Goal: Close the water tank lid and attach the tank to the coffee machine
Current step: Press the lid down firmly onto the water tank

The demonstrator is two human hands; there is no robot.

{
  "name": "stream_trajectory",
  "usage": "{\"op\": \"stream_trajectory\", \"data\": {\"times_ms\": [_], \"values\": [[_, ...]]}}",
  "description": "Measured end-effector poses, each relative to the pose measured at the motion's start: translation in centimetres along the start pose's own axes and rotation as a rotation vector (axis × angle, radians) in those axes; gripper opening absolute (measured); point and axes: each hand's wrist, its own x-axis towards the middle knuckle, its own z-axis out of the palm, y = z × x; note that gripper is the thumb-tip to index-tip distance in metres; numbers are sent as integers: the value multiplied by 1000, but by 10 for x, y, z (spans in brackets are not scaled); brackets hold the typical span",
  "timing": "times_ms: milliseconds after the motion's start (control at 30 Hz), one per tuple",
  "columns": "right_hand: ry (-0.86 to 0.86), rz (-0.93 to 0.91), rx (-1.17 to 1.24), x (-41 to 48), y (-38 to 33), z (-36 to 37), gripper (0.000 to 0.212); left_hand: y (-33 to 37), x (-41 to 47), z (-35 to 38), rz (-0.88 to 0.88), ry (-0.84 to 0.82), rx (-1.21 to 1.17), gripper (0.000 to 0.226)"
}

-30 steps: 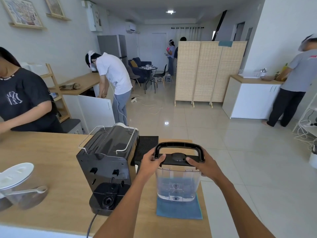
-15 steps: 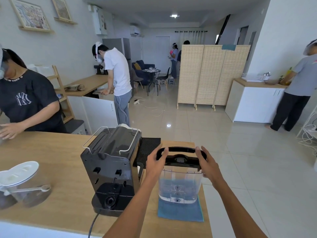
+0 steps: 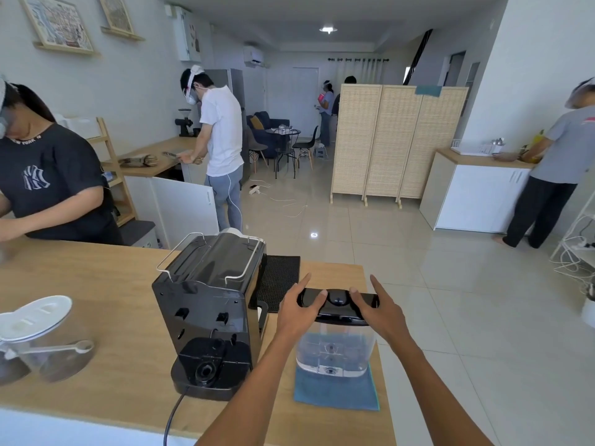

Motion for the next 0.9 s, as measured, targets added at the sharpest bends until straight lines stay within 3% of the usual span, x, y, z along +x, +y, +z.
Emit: {"op": "stream_trajectory", "data": {"times_ms": [567, 733, 900], "values": [[27, -31, -208, 14, 3, 8, 78, -5, 9, -1, 25, -35, 148, 92], [22, -19, -239, 19, 5, 8, 79, 4, 9, -3, 12, -54, 204, 67], [25, 0, -259, 23, 6, 10, 80, 1, 10, 0, 10, -20, 256, 56]]}}
